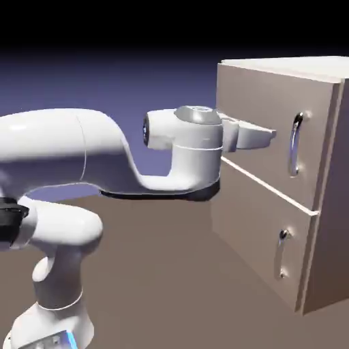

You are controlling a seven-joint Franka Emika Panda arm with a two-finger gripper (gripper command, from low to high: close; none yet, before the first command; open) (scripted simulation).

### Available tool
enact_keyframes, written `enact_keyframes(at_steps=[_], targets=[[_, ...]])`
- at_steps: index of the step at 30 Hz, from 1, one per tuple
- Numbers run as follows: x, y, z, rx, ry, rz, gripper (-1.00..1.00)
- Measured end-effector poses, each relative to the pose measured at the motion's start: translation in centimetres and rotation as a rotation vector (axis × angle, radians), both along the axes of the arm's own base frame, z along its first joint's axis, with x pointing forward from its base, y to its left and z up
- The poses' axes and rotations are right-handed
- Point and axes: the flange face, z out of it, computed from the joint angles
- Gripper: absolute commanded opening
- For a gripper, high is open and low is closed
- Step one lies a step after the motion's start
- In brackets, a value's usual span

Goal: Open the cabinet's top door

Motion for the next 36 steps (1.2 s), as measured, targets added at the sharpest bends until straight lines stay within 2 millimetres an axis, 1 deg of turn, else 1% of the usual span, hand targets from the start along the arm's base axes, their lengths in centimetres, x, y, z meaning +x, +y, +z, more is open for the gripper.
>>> enact_keyframes(at_steps=[8,10,14,15,17,25,36], targets=[[2.6,-2.8,-4.0,0.034,-0.071,0.016,1.0],[2.6,-2.8,-4.0,0.034,-0.072,0.016,1.0],[6.7,-2.7,-4.0,0.034,-0.071,0.017,1.0],[7.6,-2.6,-4.0,0.033,-0.071,0.017,-1.0],[7.6,-2.6,-4.0,0.033,-0.071,0.017,-1.0],[2.3,-0.8,-4.0,0.026,-0.074,-0.103,-1.0],[-4.9,3.1,-4.0,0.021,-0.077,-0.278,-1.0]])
